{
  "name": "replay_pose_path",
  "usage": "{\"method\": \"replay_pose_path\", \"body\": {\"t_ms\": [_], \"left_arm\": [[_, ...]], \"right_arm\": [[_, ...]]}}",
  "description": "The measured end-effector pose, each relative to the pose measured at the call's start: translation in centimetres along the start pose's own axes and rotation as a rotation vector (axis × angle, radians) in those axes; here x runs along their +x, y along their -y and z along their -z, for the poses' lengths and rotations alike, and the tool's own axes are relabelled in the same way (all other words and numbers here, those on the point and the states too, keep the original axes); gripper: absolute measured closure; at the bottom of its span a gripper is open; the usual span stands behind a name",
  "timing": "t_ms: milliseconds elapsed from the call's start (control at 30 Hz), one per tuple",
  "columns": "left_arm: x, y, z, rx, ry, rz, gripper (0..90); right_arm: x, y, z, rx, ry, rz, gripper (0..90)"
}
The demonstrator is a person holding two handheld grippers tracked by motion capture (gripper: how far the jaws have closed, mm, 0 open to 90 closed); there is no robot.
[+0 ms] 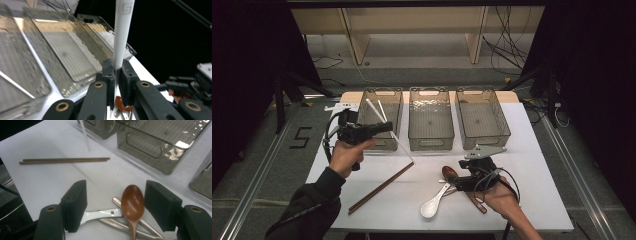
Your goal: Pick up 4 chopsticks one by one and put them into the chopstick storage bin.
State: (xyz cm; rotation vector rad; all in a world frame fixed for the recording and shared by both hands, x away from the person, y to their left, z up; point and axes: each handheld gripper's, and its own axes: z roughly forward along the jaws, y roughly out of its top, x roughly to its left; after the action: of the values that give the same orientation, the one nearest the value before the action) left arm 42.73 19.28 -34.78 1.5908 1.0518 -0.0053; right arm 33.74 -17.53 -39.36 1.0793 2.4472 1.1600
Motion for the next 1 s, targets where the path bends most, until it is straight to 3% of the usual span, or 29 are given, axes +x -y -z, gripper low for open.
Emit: {"method": "replay_pose_path", "body": {"t_ms": [533, 800, 1000], "left_arm": [[2.4, -3.5, 2.3, -0.049, -0.095, 0.002, 83.3], [3.6, -5.2, 2.5, -0.063, -0.156, 0.002, 83.2], [4.9, -5.7, 1.8, -0.05, -0.207, 0.018, 83.2]], "right_arm": [[-1.0, 1.1, 1.0, 0.0, 0.016, -0.024, 30.6], [-1.0, 1.2, 1.2, -0.004, 0.017, -0.028, 30.2], [-1.0, 1.2, 1.1, -0.003, 0.015, -0.026, 29.5]]}}
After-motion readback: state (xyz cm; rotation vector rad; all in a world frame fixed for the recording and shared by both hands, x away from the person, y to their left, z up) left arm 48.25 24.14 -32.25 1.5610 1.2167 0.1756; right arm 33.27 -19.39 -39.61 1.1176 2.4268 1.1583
